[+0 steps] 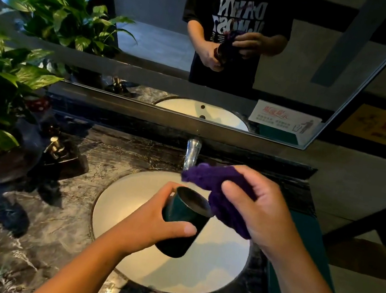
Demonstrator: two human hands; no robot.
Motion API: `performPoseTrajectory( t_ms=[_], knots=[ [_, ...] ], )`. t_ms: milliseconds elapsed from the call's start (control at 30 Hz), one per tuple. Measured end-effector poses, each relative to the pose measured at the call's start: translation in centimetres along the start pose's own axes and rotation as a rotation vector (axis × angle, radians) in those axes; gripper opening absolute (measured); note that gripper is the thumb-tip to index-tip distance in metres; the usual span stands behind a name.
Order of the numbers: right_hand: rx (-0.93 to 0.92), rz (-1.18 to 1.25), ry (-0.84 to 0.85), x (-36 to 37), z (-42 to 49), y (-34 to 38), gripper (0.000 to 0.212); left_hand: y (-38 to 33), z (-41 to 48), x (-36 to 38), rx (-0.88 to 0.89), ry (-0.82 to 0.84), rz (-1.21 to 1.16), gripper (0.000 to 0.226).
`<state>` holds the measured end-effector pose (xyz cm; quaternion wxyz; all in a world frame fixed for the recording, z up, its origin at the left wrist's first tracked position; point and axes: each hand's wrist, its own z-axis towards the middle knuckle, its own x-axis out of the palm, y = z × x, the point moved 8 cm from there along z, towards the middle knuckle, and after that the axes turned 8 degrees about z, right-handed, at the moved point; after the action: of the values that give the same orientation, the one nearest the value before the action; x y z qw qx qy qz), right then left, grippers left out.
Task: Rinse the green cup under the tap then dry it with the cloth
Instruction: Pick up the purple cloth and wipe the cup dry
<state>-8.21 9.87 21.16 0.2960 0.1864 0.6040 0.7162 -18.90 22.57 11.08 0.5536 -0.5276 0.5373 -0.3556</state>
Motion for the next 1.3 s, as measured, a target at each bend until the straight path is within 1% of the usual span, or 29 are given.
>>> performPoseTrajectory(
  t_ms=[100, 167, 200, 267, 367, 433, 467, 500, 567, 633, 667, 733, 800, 833, 967, 1067, 1167, 1233, 1300],
  knots=[
    [0.021, -0.185, 0.103, 2.3, 0.3, -0.5, 0.011, -0.1, -0.1, -0.2, -0.015, 0.014, -0.059, 0.088],
    [0.038, -0.281, 0.129, 3.2, 0.1, -1.3, 0.009, 0.1, -0.4, -0.3, -0.035, -0.027, -0.172, 0.083],
    [0.037, -0.318, 0.123, 3.4, -0.1, -1.5, 0.012, 0.3, -0.6, -0.3, -0.052, -0.048, -0.243, 0.081],
    [0.038, -0.349, 0.121, 3.9, -0.5, -1.7, 0.024, 0.6, -1.0, -0.1, -0.082, -0.052, -0.345, 0.079],
    [0.147, -0.331, 0.214, 4.6, -1.4, -3.1, 0.047, 0.9, -1.3, 0.2, -0.125, -0.031, -0.394, 0.070],
    [0.207, -0.398, 0.301, 4.6, -2.0, -3.7, 0.066, 1.2, -1.5, 0.8, -0.159, 0.000, -0.415, 0.077],
    [0.230, -0.428, 0.332, 4.6, -2.2, -3.8, 0.069, 1.4, -1.6, 1.2, -0.173, 0.009, -0.422, 0.080],
    [0.242, -0.455, 0.345, 4.5, -2.4, -3.7, 0.072, 1.4, -1.6, 1.6, -0.183, 0.011, -0.439, 0.079],
    [0.233, -0.502, 0.358, 4.8, -2.9, -3.3, 0.079, 1.8, -1.5, 1.8, -0.251, -0.043, -0.513, 0.069],
    [0.219, -0.554, 0.398, 5.8, -3.9, -3.2, 0.090, 2.4, -1.2, 1.3, -0.343, -0.134, -0.580, 0.062],
    [0.216, -0.571, 0.397, 6.2, -4.4, -3.3, 0.091, 2.7, -1.1, 1.0, -0.378, -0.159, -0.573, 0.060],
    [0.234, -0.540, 0.343, 6.2, -4.7, -3.7, 0.091, 2.6, -1.2, 1.2, -0.429, -0.159, -0.568, 0.060],
    [0.273, -0.521, 0.329, 5.8, -4.8, -4.6, 0.099, 2.6, -1.4, 1.8, -0.508, -0.182, -0.603, 0.057],
    [0.287, -0.518, 0.330, 5.8, -4.9, -5.0, 0.102, 2.7, -1.5, 1.9, -0.536, -0.197, -0.582, 0.055],
    [0.305, -0.423, 0.252, 4.9, -5.2, -6.7, 0.095, 3.4, -1.7, 2.2, -0.596, -0.211, -0.542, 0.061],
    [0.309, -0.396, 0.178, 4.7, -5.2, -7.0, 0.096, 4.0, -1.8, 2.5, -0.654, -0.198, -0.563, 0.049],
    [0.290, -0.410, 0.110, 4.6, -5.1, -7.3, 0.099, 3.7, -2.6, 3.3, -0.623, -0.172, -0.637, 0.038],
    [0.277, -0.408, 0.099, 4.6, -5.2, -7.7, 0.099, 3.1, -3.0, 4.0, -0.590, -0.154, -0.681, 0.039],
    [0.256, -0.355, 0.091, 4.7, -5.5, -7.5, 0.091, 2.7, -3.2, 4.5, -0.573, -0.175, -0.712, 0.042]
  ],
)
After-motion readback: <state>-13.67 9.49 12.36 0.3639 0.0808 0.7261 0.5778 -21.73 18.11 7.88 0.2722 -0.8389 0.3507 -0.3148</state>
